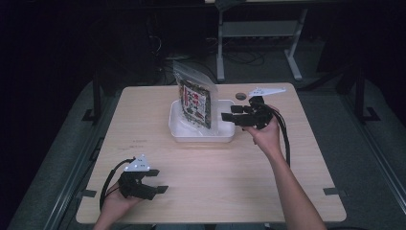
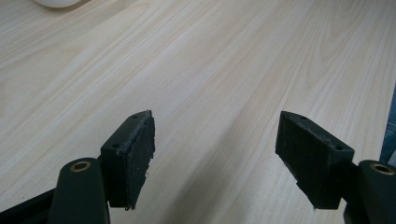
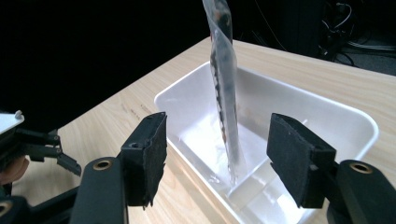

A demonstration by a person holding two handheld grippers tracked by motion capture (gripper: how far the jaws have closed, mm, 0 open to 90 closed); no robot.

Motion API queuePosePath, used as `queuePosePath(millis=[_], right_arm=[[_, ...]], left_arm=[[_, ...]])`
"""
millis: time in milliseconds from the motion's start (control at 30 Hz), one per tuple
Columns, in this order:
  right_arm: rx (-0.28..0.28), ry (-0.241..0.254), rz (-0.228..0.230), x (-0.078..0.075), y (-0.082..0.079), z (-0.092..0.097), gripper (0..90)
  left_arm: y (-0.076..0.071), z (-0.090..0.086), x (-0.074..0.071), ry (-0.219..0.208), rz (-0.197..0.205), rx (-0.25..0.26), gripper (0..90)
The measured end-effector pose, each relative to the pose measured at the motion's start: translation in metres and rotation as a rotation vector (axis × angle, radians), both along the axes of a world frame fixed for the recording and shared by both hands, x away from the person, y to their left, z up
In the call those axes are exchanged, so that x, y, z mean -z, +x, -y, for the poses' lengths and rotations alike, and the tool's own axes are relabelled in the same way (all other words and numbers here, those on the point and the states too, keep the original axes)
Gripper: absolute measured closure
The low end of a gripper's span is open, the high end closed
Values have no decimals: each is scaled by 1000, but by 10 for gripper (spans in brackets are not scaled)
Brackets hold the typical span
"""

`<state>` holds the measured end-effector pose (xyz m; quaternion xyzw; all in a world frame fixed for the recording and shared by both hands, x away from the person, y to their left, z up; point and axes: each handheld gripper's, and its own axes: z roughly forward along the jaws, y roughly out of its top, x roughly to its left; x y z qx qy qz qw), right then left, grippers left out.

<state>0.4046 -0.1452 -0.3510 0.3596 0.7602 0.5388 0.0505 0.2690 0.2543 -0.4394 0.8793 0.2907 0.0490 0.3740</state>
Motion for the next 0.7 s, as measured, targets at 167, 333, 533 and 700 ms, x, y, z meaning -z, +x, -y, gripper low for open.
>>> queuePosePath(millis=[167,333,533,700], right_arm=[[2,-7,-10,3,-8,9,362],[6,-13,-24,7,-17,19,359],[10,-6,-26,8,-27,30,356],[17,-11,-29,9,-34,38,352]], left_arm=[[0,1,0,2,6,1,272],[0,1,-1,0,6,-3,270],[1,-1,-2,-8,9,-13,270],[1,0,-1,-9,8,-10,270]])
